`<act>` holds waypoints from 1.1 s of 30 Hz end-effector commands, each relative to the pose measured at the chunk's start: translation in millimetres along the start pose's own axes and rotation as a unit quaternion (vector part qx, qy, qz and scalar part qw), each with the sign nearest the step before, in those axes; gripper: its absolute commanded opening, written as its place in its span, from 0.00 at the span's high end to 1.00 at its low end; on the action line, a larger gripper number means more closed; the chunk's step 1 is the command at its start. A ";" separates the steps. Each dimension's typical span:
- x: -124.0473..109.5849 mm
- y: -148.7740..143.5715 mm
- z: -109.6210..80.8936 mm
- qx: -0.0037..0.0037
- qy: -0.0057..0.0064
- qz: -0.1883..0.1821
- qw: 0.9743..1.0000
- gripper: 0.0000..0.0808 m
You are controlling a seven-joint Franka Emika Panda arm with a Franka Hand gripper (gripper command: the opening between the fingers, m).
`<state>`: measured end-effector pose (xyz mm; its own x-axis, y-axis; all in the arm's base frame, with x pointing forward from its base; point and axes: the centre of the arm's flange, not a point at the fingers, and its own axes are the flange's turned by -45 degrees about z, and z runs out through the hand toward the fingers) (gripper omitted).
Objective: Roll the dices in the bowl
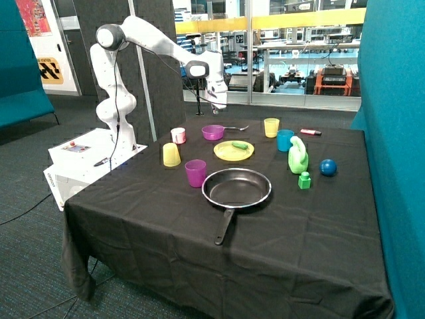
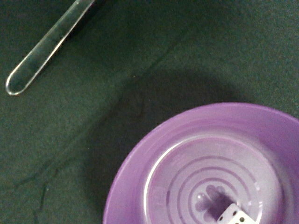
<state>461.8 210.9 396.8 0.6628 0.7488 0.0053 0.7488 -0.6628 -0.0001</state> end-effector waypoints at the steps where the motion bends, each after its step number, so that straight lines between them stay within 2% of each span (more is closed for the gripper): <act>1: 5.1 2.0 1.1 0.000 -0.003 0.005 1.000 0.37; 11: 1.6 7.7 0.9 0.000 -0.003 0.011 1.000 0.38; 16: -5.1 19.2 -3.3 0.000 -0.003 0.020 1.000 0.41; 19: -10.1 28.7 -6.4 0.000 -0.003 0.027 1.000 0.39; 25: -22.4 54.0 -14.3 0.000 -0.003 0.051 0.999 0.50; 33: -41.9 85.3 -22.1 0.000 -0.003 0.084 0.996 0.56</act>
<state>487.0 159.3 409.7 0.7368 0.6761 -0.0023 0.6761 -0.7368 0.0032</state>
